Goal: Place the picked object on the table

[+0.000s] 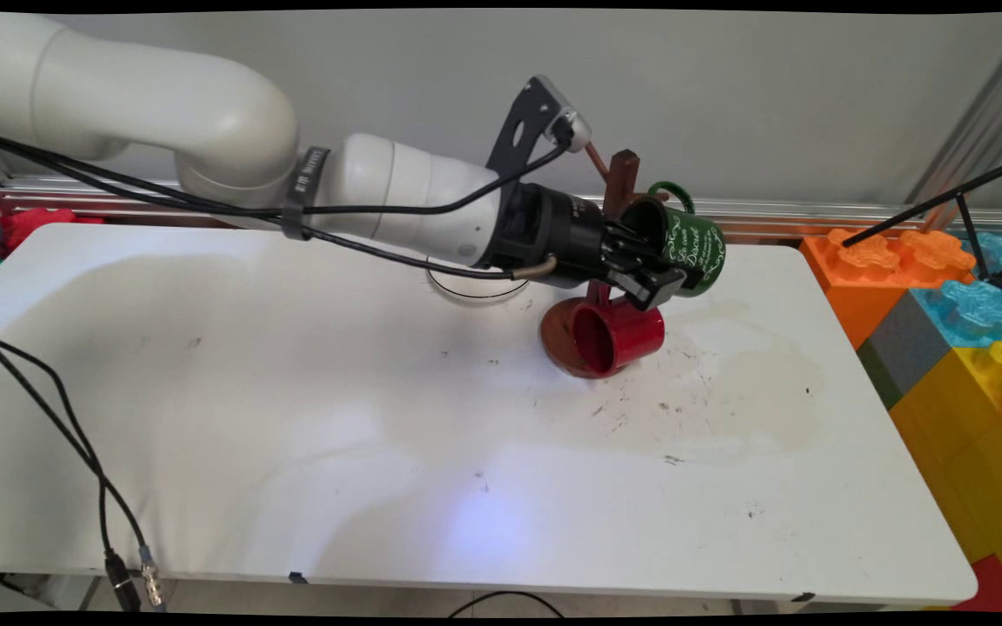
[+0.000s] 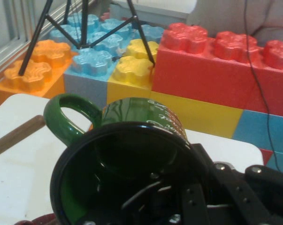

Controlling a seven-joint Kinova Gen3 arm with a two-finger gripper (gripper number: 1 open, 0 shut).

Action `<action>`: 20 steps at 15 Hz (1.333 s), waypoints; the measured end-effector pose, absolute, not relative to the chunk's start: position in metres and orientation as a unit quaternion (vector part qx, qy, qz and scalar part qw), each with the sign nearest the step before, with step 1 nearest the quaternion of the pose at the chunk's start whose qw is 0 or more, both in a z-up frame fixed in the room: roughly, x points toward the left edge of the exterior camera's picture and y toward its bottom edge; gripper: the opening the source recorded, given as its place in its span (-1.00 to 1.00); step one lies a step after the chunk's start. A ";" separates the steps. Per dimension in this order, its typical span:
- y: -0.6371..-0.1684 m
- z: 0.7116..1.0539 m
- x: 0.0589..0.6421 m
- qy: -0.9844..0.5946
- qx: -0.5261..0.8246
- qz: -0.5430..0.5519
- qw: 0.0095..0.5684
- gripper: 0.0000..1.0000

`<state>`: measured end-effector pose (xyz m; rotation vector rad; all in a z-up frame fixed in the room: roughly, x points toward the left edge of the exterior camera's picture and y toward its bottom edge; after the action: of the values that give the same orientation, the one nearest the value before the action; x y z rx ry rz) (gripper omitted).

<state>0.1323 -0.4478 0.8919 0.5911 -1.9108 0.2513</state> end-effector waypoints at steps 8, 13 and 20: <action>-0.431 0.919 0.170 -0.835 0.201 0.092 0.504 -1.00; -0.427 0.941 0.211 -0.869 0.166 0.097 0.455 -1.00; -0.447 0.955 0.272 -0.930 0.098 0.123 0.332 -1.00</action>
<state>0.2722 -0.4472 0.9554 0.2571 -2.4297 0.3226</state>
